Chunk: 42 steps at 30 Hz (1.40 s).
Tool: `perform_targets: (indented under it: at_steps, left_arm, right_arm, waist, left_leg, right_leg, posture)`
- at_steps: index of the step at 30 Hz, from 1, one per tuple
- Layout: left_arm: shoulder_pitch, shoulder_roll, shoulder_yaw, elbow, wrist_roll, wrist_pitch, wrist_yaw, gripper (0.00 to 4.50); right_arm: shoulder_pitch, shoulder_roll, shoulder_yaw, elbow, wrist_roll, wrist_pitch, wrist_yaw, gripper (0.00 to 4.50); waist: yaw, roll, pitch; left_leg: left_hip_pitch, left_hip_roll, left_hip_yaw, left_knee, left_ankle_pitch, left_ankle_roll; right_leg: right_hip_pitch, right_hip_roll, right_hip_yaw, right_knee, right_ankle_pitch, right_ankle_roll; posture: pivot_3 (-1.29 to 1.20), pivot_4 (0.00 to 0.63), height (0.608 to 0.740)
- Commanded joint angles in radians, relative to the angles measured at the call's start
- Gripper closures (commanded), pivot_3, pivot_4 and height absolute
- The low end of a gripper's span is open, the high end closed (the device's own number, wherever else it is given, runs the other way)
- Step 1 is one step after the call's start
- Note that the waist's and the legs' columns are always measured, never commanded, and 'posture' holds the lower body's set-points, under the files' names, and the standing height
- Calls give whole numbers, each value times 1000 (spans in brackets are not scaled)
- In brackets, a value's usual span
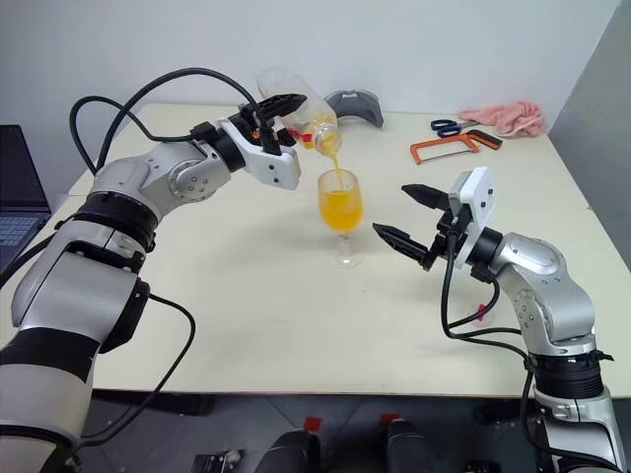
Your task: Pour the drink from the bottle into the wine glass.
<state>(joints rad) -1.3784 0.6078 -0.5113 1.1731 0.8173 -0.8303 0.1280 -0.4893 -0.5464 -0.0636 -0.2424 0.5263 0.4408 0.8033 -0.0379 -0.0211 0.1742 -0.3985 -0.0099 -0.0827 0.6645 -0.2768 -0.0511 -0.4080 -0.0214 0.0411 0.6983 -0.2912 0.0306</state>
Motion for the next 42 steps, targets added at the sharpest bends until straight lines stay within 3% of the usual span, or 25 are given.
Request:
perform_targets:
  at_steps: [1,9,15,22,29,34,42]
  left_arm:
    - [-17,-14,55,4,-87,12,-63,2823]
    - [40,-60,158,-10,-286,21,-279,2828]
    - [99,-105,299,-60,-505,126,-490,2828]
    - [221,-129,532,-221,-814,506,-642,2828]
    - [483,-84,702,-477,-1015,902,-687,2829]
    - [600,-64,732,-570,-1034,1003,-665,2829]
    - [664,-71,743,-573,-1025,995,-643,2829]
  right_arm:
    - [2,-5,-30,-53,16,-5,-14,0]
    - [11,5,-34,-65,20,-8,-39,0]
    - [-2,30,-9,-59,-20,-50,-64,0]
    - [15,71,73,-152,-34,-8,-99,0]
    - [-3,122,248,-275,-43,171,-170,0]
    - [-56,158,319,-235,-88,254,-223,0]
    - [-99,205,363,-190,-178,253,-268,0]
  waist:
    - [0,0,0]
    - [-1,0,0]
    - [-3,0,0]
    - [-22,0,0]
    - [-45,1,-1]
    - [-42,0,-1]
    - [-21,-2,-2]
  left_leg:
    - [0,0,0,0,0,0]
    - [0,0,0,0,0,0]
    - [0,1,0,1,1,-1]
    - [0,2,-1,0,1,-1]
    - [1,4,-9,1,2,-4]
    - [0,3,-13,4,2,-4]
    - [0,3,-13,5,2,-4]
  right_leg:
    - [0,0,0,0,0,0]
    - [0,0,0,0,0,0]
    - [0,0,0,0,0,0]
    - [-1,0,0,2,0,0]
    - [-1,0,0,4,0,0]
    - [-1,-1,-2,5,0,0]
    - [1,-1,-3,5,0,0]
  posture:
    - [0,150,740]
    - [0,150,740]
    - [0,150,740]
    - [0,150,740]
    - [0,150,740]
    - [0,150,740]
    - [0,150,740]
